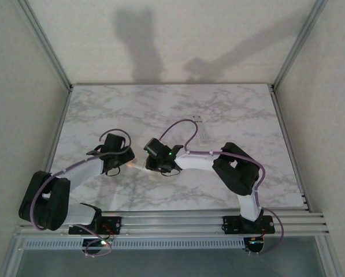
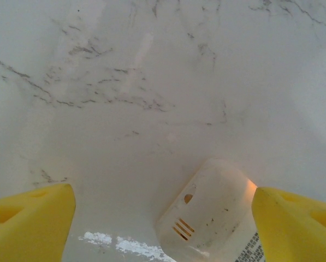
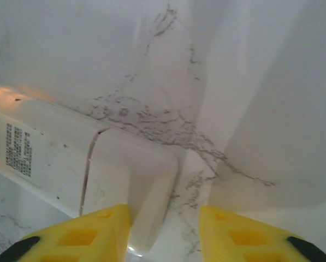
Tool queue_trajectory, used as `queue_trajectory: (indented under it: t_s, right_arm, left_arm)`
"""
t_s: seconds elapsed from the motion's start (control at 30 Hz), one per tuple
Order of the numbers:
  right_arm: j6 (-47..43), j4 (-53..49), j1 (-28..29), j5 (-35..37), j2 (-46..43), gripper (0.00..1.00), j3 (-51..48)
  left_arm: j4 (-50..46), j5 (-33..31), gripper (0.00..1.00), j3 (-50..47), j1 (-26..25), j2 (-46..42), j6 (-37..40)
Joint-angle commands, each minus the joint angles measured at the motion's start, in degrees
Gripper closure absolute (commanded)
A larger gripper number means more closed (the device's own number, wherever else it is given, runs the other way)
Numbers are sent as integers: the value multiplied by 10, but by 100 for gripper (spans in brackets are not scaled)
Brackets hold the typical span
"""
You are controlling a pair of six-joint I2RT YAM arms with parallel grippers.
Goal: Load the batteries into the remote control
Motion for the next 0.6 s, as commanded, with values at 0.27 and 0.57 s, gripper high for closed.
queue_trajectory:
  t_s: [0.27, 0.57]
  right_arm:
    - [-2, -27, 16, -34, 85, 68, 43]
    - [-38, 33, 17, -39, 14, 68, 34]
  left_arm:
    - [56, 43, 21, -22, 4, 23, 6]
    - [140, 137, 24, -46, 2, 29, -34]
